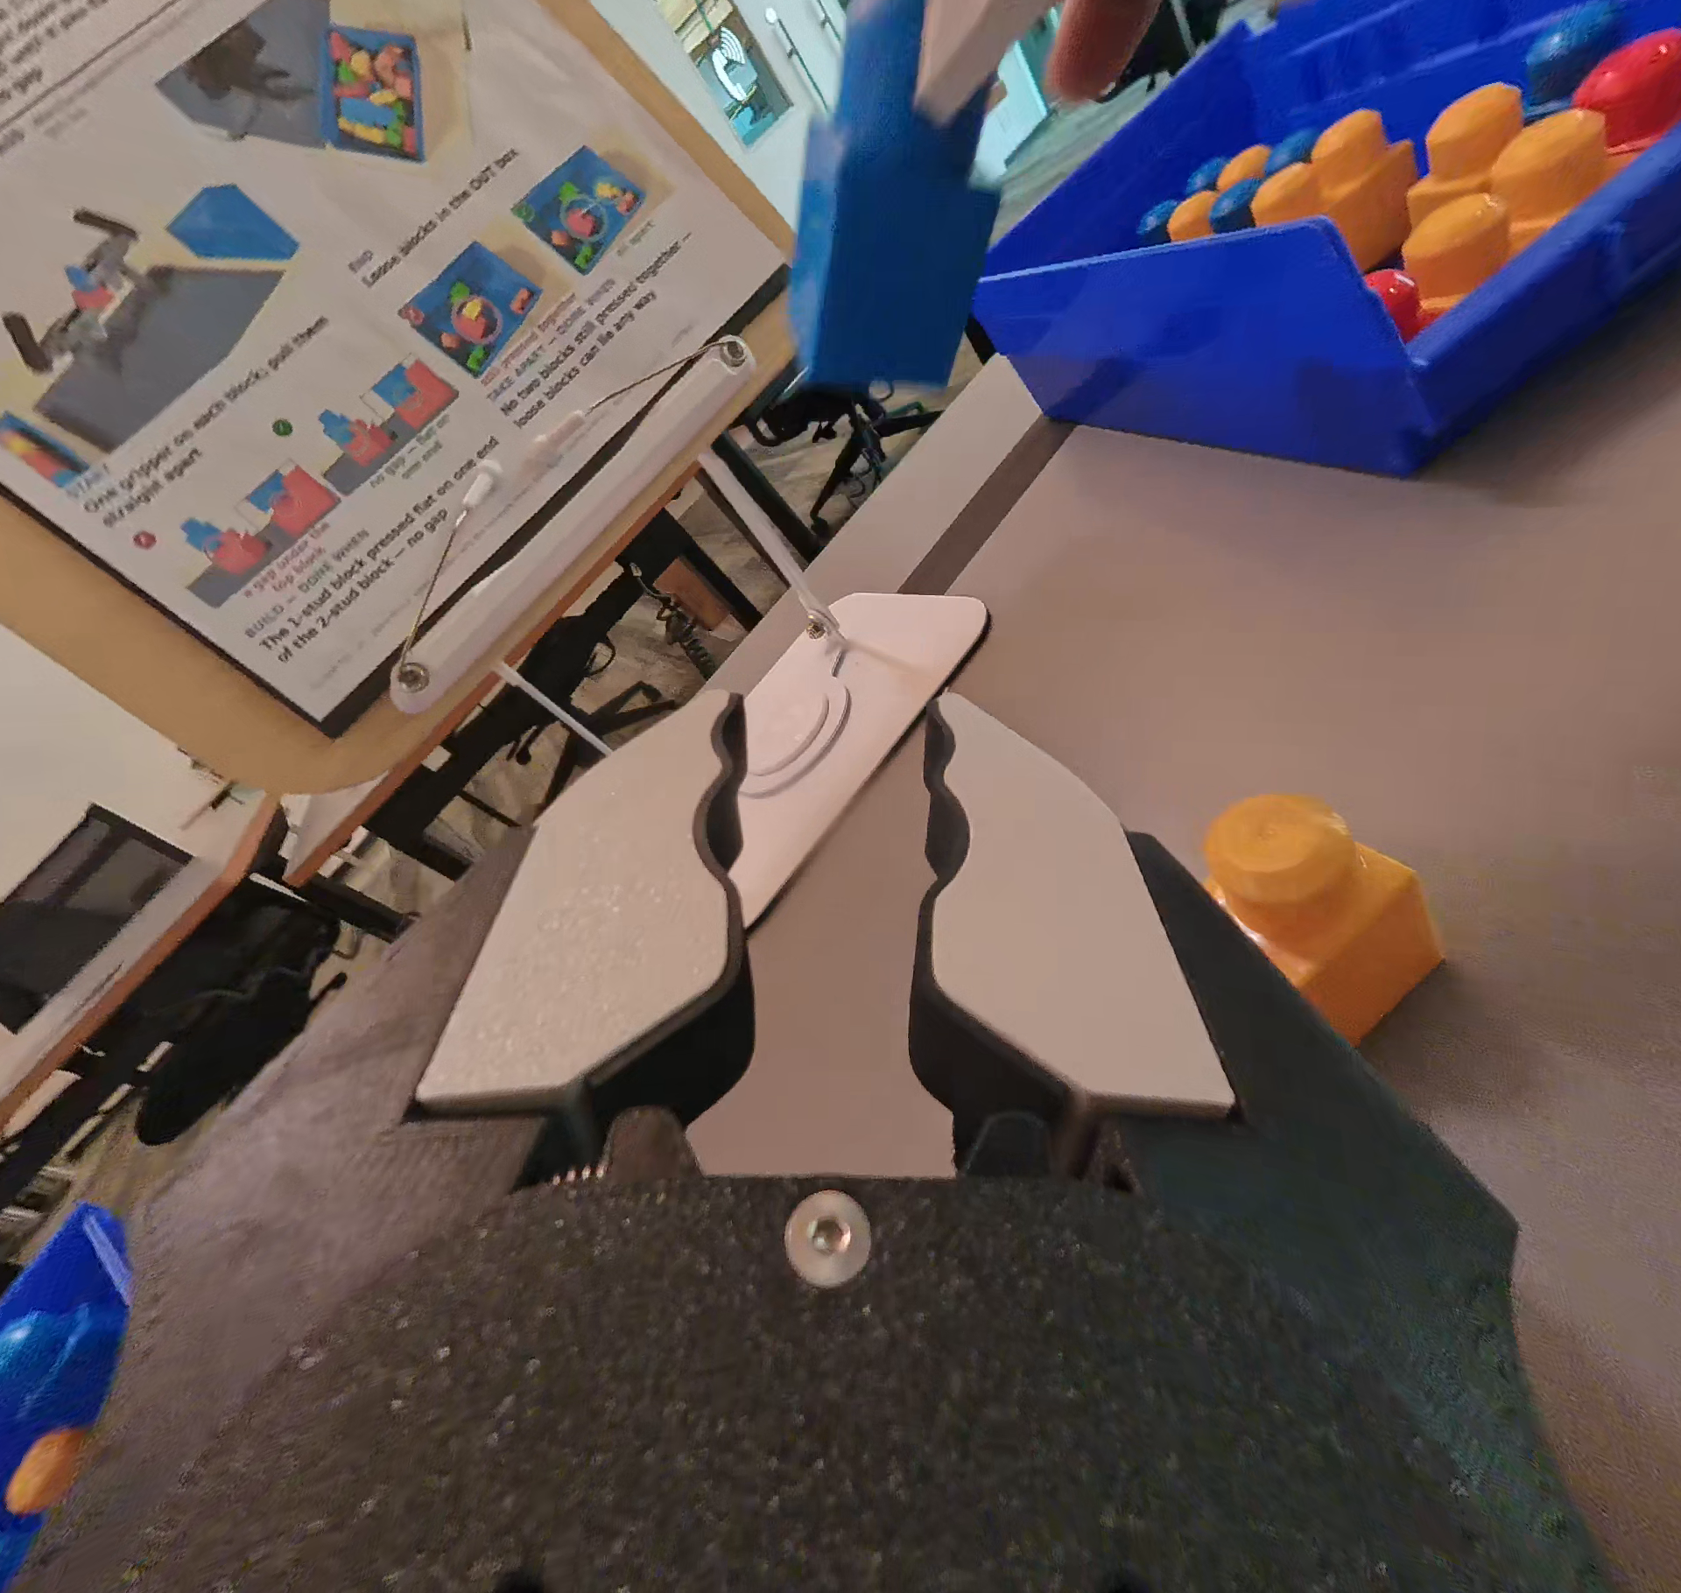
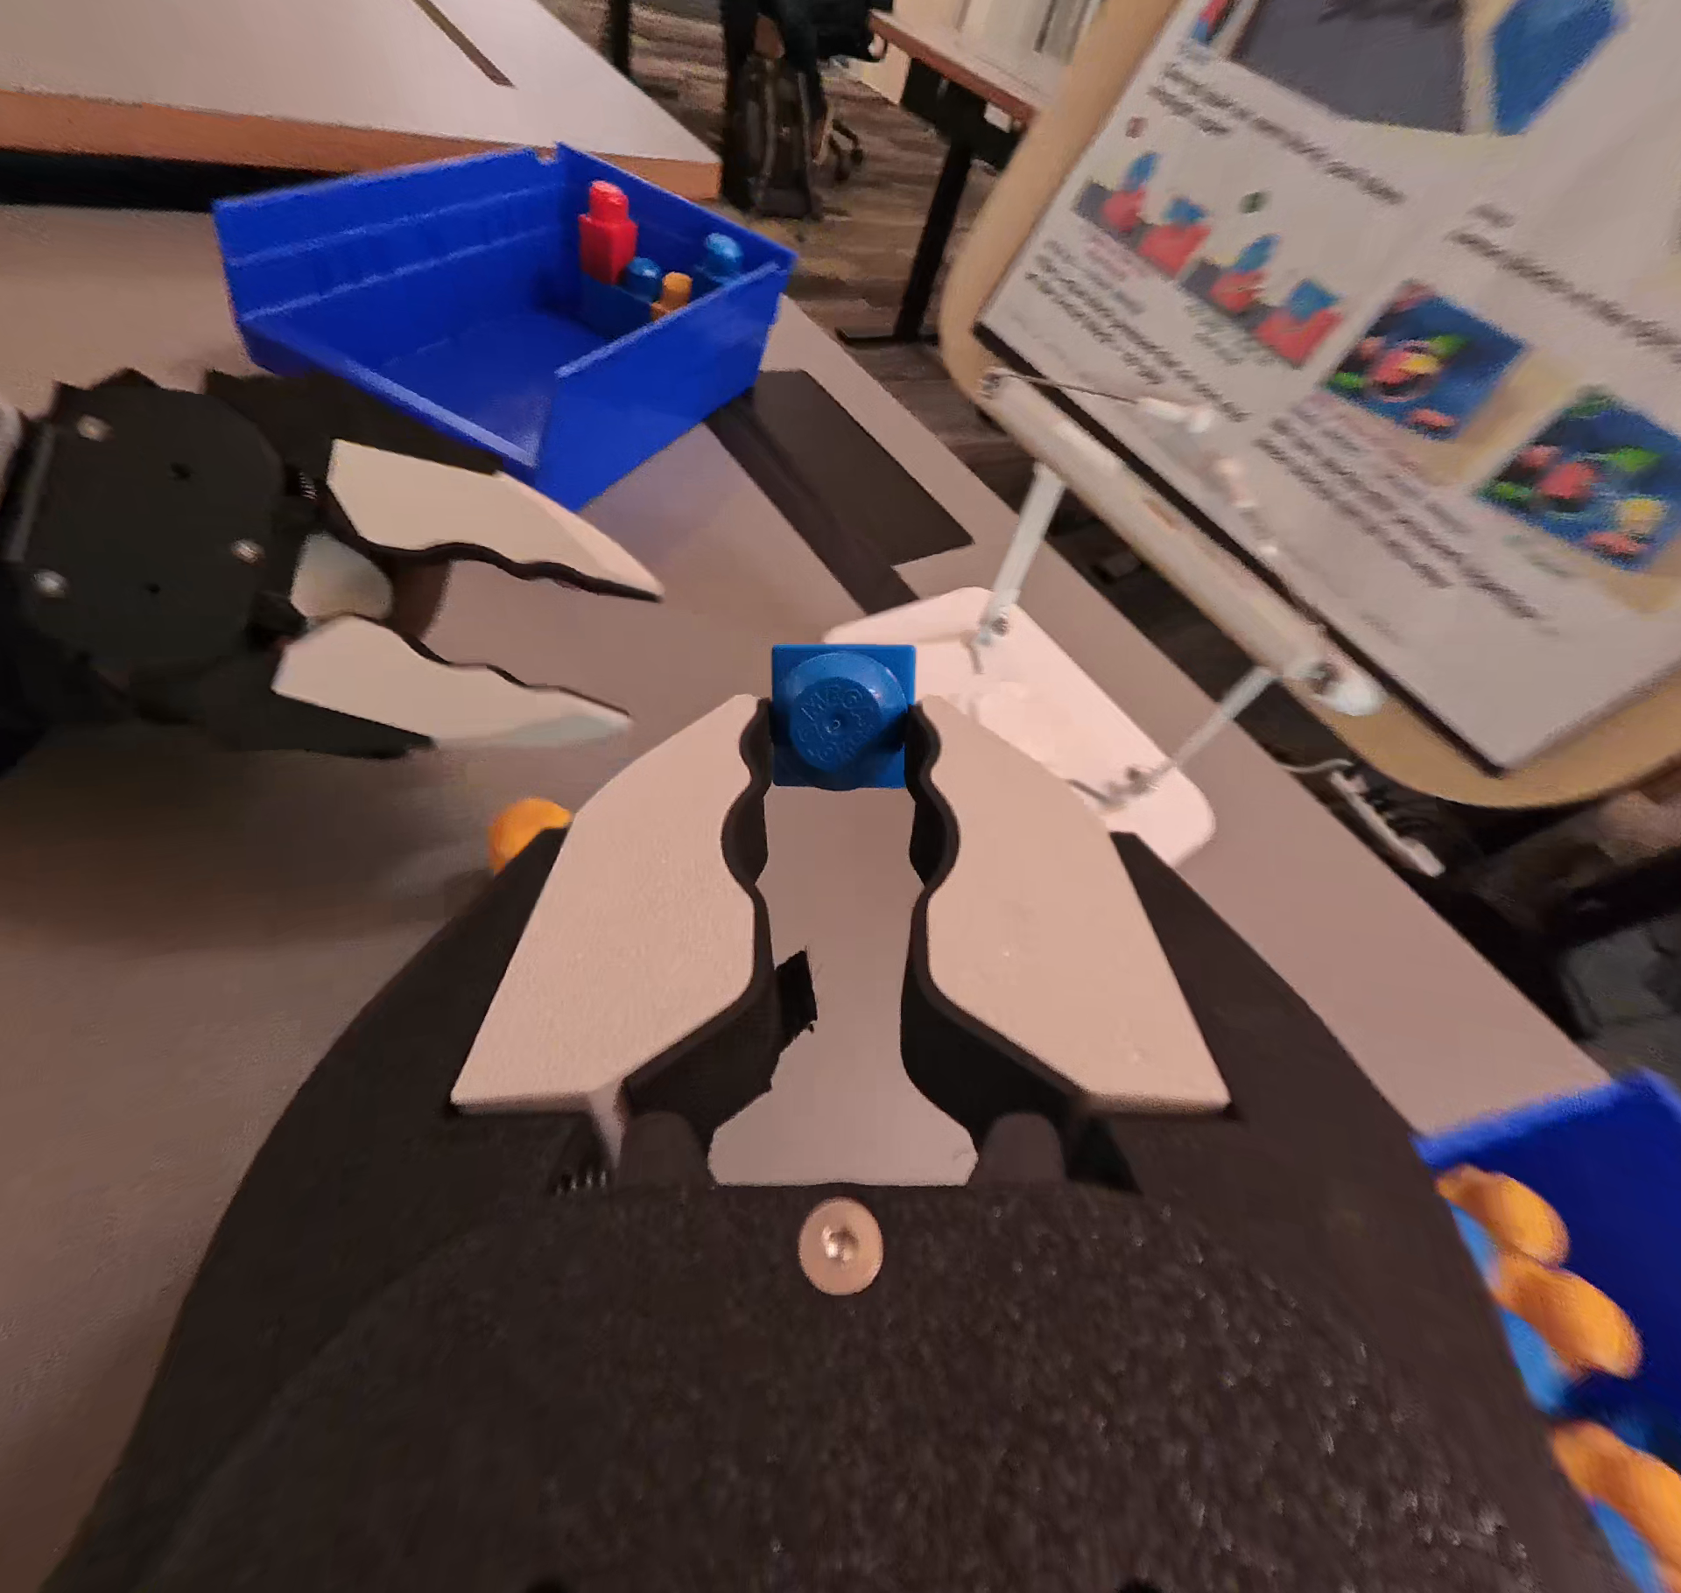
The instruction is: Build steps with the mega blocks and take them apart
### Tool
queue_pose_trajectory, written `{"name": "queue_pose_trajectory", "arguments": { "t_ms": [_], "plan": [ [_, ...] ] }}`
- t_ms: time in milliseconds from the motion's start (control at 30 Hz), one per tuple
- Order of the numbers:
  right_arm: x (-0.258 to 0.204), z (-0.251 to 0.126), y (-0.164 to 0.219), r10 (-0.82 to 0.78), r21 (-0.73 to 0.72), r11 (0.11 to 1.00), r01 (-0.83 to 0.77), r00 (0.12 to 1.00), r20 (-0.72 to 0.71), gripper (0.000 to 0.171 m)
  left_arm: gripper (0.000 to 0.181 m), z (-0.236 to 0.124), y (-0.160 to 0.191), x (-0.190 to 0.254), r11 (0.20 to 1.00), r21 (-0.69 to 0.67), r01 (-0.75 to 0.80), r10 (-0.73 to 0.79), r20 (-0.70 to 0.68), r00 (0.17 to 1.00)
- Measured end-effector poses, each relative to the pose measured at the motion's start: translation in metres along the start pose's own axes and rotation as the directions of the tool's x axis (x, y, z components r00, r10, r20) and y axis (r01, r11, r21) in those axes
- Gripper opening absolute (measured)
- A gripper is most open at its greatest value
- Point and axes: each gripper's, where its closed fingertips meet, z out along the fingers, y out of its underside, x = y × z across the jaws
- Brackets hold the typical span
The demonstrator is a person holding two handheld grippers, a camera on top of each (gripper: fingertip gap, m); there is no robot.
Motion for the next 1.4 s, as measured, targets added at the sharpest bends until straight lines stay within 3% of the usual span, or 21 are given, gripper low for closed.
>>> {"name": "queue_pose_trajectory", "arguments": {
  "t_ms": [100, 267, 400, 533, 967, 1267, 1400],
  "plan": [
    [0.043, -0.026, 0.011, -0.045, -0.121, 0.992, 0.038, 0.998, -0.053, 0.027, 0.034, 0.0, 0.003, -0.008, 0.999, 0.0, 0.042, -0.042, 0.018, 0.999],
    [0.106, -0.064, 0.063, -0.094, -0.41, 0.91, 0.056, 0.993, -0.074, 0.028, 0.033, 0.001, 0.006, -0.012, 0.99, 0.001, 0.138, -0.138, 0.007, 0.99],
    [0.124, -0.083, 0.114, -0.051, -0.567, 0.822, 0.054, 0.998, 0.021, 0.028, 0.033, 0.003, 0.012, -0.016, 0.967, -0.006, 0.254, -0.254, -0.015, 0.967],
    [0.125, -0.091, 0.158, -0.005, -0.657, 0.748, 0.097, 0.99, 0.141, 0.028, 0.032, 0.002, 0.015, -0.02, 0.963, -0.01, 0.271, -0.271, -0.006, 0.963],
    [0.122, -0.086, 0.225, 0.118, -0.791, 0.601, 0.111, 0.967, 0.225, 0.028, 0.032, 0.002, 0.025, -0.031, 0.919, -0.008, 0.394, -0.394, -0.002, 0.919],
    [0.125, -0.093, 0.234, 0.133, -0.831, 0.543, 0.12, 0.965, 0.227, 0.028, 0.031, 0.002, 0.026, -0.033, 0.925, -0.01, 0.38, -0.38, 0.006, 0.925],
    [0.125, -0.092, 0.229, 0.149, -0.832, 0.546, 0.1, 0.965, 0.214, 0.042, 0.031, 0.002, 0.026, -0.034, 0.925, -0.008, 0.38, -0.38, 0.011, 0.925]
  ]
}}
